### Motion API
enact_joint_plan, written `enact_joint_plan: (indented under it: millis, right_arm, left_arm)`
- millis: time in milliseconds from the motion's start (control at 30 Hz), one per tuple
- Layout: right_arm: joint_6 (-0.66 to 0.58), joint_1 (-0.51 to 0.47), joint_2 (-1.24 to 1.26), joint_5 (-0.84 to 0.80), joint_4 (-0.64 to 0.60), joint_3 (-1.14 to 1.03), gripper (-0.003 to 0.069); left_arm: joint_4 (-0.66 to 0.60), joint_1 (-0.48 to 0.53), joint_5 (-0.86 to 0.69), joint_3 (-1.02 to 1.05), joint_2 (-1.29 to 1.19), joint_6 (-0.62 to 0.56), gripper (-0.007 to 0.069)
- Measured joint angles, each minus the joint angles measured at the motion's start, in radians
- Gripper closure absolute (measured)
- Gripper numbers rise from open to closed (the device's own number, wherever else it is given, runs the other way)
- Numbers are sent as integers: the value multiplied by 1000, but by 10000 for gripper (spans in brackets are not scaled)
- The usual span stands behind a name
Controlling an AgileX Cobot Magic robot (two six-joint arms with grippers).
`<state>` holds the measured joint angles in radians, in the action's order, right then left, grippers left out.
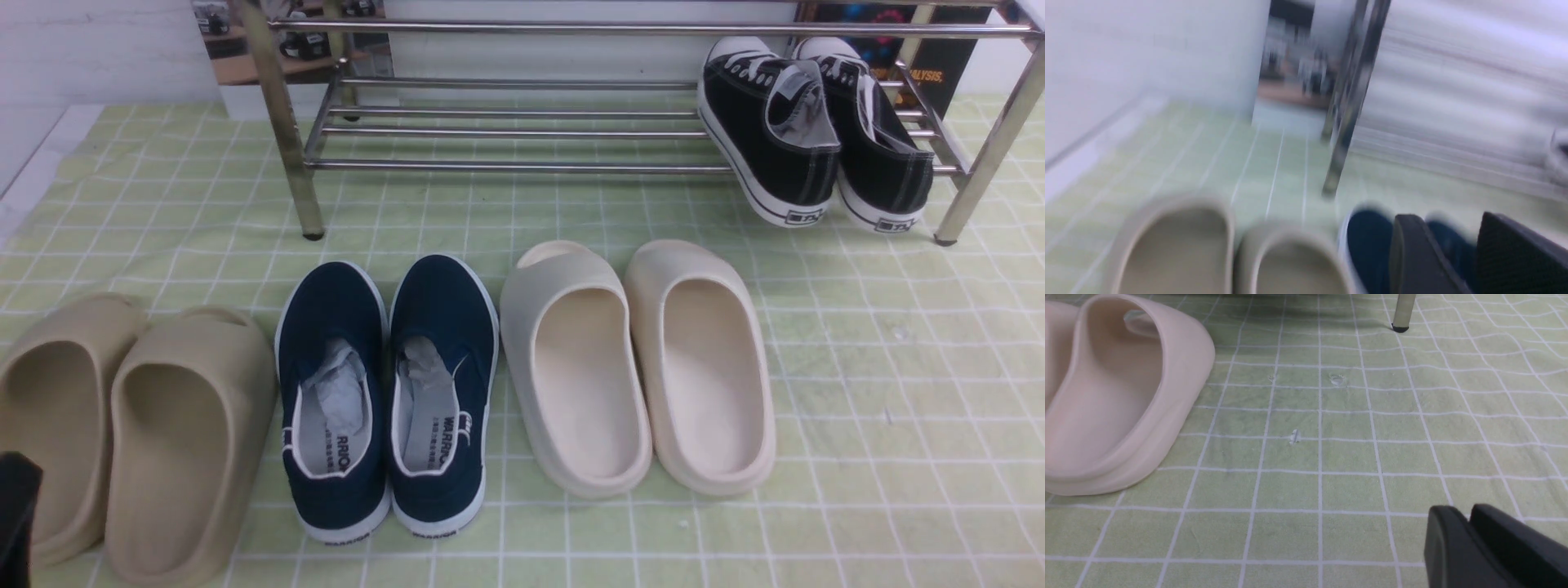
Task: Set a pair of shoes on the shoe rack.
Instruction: Use the left arm to grab the shoe closest to it
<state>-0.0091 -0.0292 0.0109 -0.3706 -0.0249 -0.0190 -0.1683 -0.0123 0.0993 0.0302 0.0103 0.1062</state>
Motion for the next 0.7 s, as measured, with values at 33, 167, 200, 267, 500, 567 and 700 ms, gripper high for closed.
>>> enact_joint_plan:
  millis: [33, 167, 200, 267, 500, 567, 700]
  right_arm:
    - [0, 0, 0, 0, 0, 0, 549]
    - [0, 0, 0, 0, 0, 0, 546]
    - [0, 0, 0, 0, 0, 0, 545]
    - [0, 0, 0, 0, 0, 0, 543]
    - [0, 0, 0, 0, 0, 0, 533]
    - [0, 0, 0, 0, 0, 0, 531]
    - [0, 0, 0, 0, 0, 0, 528]
  left_arm:
    - [-30, 0, 84, 0, 0, 0, 386]
    - [-80, 0, 297, 0, 0, 32, 379]
    - [-85, 0, 348, 0, 0, 57, 376]
    - [-87, 0, 448, 0, 0, 125, 373]
    - [-91, 0, 511, -52, 1, 403, 412]
    - [-77, 0, 388, -114, 0, 406, 446]
    - [28, 0, -99, -423, -151, 329, 631]
